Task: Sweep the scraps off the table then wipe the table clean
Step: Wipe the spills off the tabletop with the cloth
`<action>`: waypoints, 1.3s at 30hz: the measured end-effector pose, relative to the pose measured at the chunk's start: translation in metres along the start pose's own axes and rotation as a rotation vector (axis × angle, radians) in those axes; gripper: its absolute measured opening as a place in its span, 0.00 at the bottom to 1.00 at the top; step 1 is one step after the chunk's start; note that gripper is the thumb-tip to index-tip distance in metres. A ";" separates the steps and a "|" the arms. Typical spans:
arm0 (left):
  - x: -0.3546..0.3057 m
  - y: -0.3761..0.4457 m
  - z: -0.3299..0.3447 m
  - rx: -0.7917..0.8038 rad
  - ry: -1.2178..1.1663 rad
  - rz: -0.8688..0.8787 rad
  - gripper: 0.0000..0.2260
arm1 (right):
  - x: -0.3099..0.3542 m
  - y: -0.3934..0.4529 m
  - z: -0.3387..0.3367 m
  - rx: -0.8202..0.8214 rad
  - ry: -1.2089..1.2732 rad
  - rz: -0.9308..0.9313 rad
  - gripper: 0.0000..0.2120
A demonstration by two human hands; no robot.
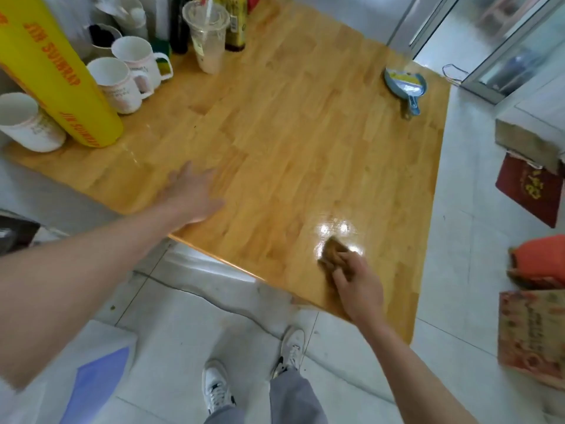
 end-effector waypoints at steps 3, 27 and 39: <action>-0.067 -0.009 0.015 0.052 0.006 0.069 0.42 | -0.041 -0.002 -0.055 -0.298 0.089 0.245 0.08; -0.128 0.009 0.004 0.354 0.276 -0.013 0.53 | 0.074 0.080 0.071 0.148 0.024 -0.199 0.15; -0.145 0.064 -0.020 0.289 0.136 -0.066 0.51 | -0.067 0.125 -0.081 -0.363 0.065 0.300 0.11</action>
Point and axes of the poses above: each hand's wrist, its own y-axis towards the middle knuckle, its own z-axis out of the palm, x = y × z, the point moved 4 cm from there along y, towards the middle knuckle, and after that the axes turned 14 degrees about y, right-handed, at the moved point
